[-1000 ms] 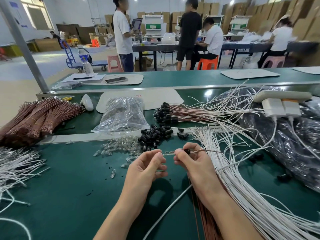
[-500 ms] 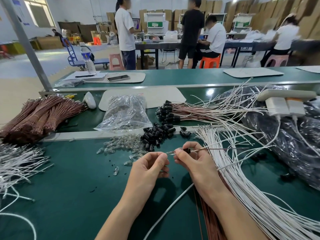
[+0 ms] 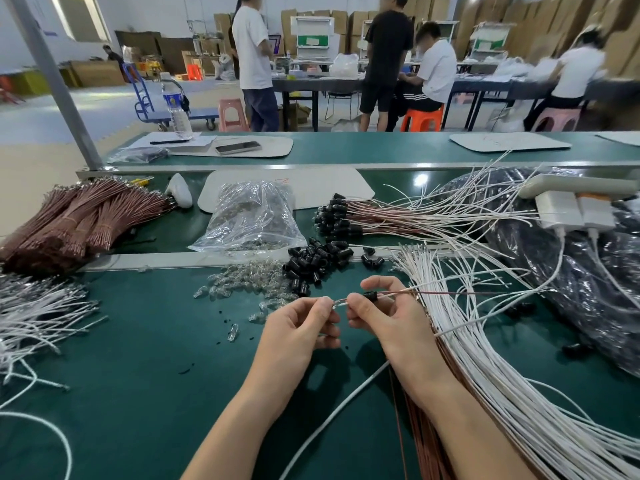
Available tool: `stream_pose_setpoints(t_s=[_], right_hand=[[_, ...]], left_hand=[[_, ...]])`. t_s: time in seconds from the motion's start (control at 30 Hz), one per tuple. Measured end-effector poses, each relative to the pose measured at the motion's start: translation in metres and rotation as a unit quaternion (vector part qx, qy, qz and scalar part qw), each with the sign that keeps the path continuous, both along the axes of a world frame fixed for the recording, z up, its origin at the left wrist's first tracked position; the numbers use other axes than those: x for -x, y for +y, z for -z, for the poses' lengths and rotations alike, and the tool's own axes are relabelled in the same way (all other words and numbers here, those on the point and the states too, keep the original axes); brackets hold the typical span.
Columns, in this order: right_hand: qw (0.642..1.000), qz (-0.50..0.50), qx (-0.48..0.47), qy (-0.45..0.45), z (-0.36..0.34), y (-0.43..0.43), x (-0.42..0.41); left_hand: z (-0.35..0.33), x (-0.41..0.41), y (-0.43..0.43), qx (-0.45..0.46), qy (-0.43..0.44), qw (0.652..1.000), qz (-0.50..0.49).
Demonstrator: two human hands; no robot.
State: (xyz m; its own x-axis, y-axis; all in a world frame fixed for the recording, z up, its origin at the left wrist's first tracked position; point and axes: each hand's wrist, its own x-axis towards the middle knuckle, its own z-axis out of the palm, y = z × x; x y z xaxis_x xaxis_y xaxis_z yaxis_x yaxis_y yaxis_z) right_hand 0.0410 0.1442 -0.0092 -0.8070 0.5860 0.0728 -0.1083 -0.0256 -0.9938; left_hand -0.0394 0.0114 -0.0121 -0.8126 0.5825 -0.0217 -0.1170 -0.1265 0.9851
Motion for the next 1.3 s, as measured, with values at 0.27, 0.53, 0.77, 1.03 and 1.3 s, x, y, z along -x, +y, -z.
stream_pose_setpoints(t_s=[0.27,0.53,0.77,1.03,1.3], right_hand=[[1.000,-0.012,-0.010,-0.010,-0.0039,-0.0013,-0.0014],[0.999,-0.004,-0.049,-0.010,-0.0012,-0.0002,-0.0011],[0.998,0.012,-0.064,-0.002,-0.0004,-0.0005,0.0006],[0.998,0.019,-0.067,0.005,-0.0016,-0.0010,0.0000],[0.996,0.036,-0.085,0.009,-0.0031,-0.0017,-0.0011]], left_hand=[[-0.0013,-0.0007,0.0003,0.014,0.012,1.000,0.016],[0.0033,0.0025,0.0008,0.005,0.014,1.000,0.024],[0.0026,0.0036,-0.0010,0.012,0.014,0.999,0.034],[0.0018,0.0014,-0.0016,0.012,0.017,0.999,0.038],[0.0037,0.0005,-0.0016,0.019,0.035,0.998,0.042]])
